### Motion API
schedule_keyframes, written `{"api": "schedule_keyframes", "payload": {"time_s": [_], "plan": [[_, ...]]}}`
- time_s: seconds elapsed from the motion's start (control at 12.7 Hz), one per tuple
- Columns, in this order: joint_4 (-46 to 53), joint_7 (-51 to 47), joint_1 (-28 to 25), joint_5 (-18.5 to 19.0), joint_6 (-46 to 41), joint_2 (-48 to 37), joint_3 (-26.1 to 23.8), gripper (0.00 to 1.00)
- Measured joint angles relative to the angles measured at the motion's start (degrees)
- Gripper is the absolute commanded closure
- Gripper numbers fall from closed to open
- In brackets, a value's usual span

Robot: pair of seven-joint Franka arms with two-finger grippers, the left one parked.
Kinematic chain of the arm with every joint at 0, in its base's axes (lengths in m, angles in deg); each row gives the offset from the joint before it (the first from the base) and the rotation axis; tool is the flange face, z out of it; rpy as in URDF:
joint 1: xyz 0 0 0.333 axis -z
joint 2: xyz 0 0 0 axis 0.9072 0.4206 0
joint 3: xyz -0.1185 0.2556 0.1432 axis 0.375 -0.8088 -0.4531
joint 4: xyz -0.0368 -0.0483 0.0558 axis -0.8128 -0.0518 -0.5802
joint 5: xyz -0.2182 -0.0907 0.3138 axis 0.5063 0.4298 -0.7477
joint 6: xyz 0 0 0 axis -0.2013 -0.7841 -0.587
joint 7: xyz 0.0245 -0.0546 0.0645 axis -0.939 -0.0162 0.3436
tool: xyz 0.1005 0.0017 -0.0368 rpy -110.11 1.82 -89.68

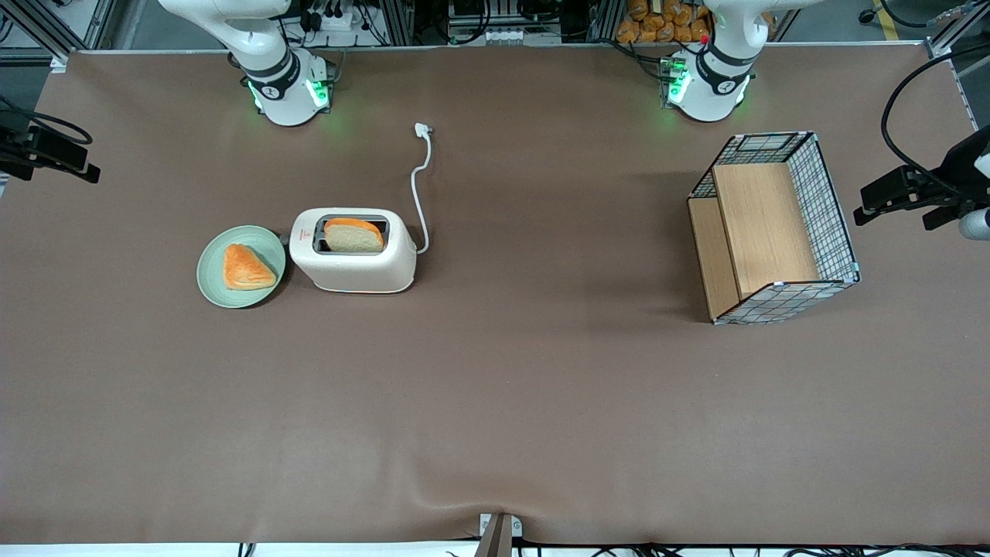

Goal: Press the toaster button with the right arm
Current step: 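Move the right gripper in toward the white toaster's side lever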

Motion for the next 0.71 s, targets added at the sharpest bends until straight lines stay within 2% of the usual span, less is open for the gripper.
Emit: {"api": "schedule_keyframes", "payload": {"time_s": [0.71], "plan": [[0.22,-0.06,0.75,-0.34,-0.48,1.74,0.10,0.00]]}}
